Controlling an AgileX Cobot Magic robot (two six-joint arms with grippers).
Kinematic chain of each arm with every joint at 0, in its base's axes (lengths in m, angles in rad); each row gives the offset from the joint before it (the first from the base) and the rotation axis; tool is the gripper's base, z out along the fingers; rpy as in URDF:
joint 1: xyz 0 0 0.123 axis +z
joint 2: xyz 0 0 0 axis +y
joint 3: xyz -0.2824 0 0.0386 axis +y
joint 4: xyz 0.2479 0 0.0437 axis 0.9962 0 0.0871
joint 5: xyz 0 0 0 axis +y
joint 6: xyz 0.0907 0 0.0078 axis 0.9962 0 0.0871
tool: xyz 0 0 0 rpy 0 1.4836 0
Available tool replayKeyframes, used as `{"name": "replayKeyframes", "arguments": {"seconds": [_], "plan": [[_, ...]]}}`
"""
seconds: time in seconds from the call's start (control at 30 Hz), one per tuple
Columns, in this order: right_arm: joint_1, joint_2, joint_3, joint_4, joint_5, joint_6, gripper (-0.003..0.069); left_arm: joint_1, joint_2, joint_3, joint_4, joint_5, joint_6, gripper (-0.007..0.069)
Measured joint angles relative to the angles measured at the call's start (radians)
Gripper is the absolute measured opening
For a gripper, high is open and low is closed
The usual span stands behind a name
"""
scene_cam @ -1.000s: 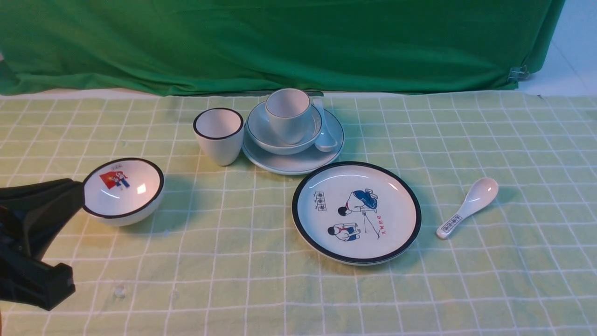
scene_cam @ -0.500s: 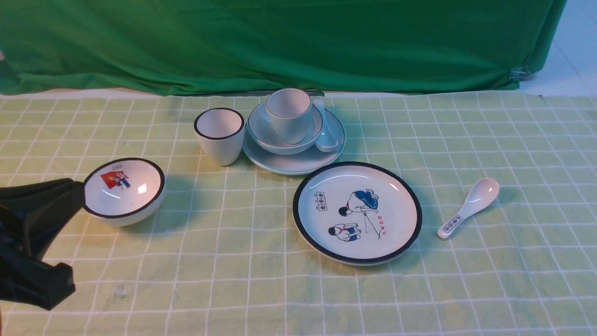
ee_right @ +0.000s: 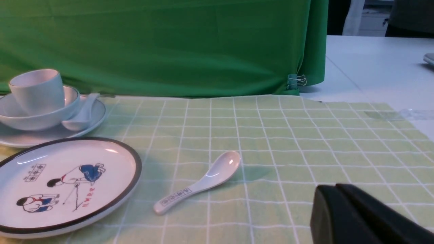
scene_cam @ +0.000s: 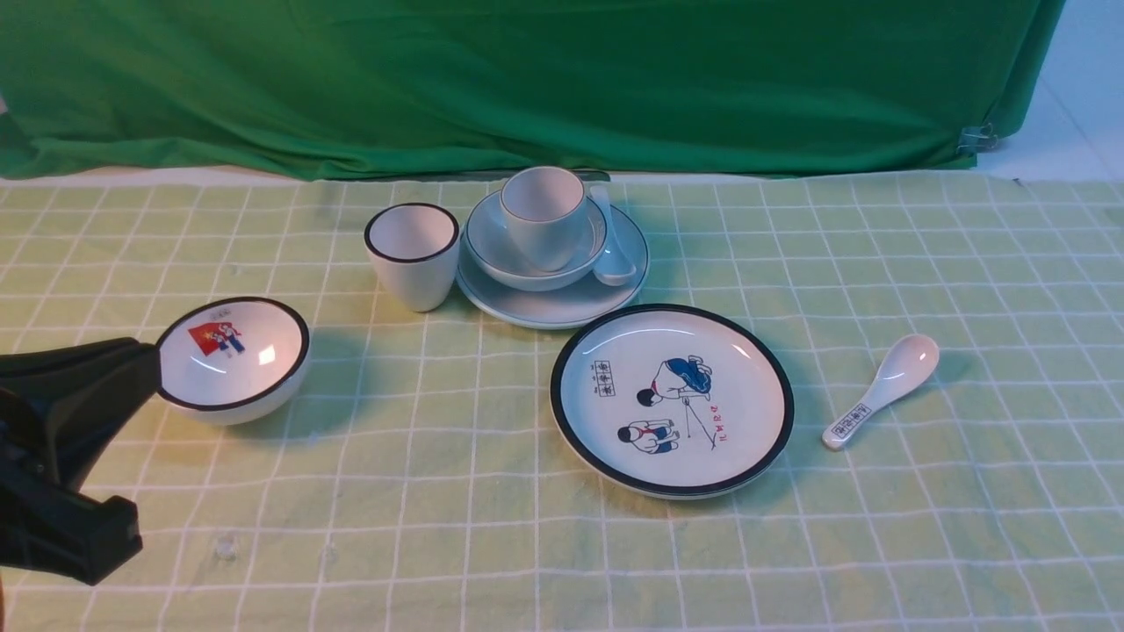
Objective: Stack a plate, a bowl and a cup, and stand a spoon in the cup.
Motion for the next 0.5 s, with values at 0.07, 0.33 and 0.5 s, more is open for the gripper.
{"name": "replayKeyframes", "arguments": {"seconds": [0.07, 0.33, 0.5], "plan": [[0.0, 0.0, 0.0, 0.0, 0.0, 0.0, 0.0025, 0.0, 0.0, 0.0, 0.0, 0.0, 0.0, 0.0015], [0.0, 0.0, 0.0, 0.002, 0.0, 0.0, 0.0034, 0.0, 0.0, 0.0, 0.0, 0.0, 0.0, 0.0015], [0.0, 0.0, 0.0, 0.002, 0.0, 0.0, 0.0043, 0.0, 0.0, 0.0, 0.0, 0.0, 0.0, 0.0015]]}}
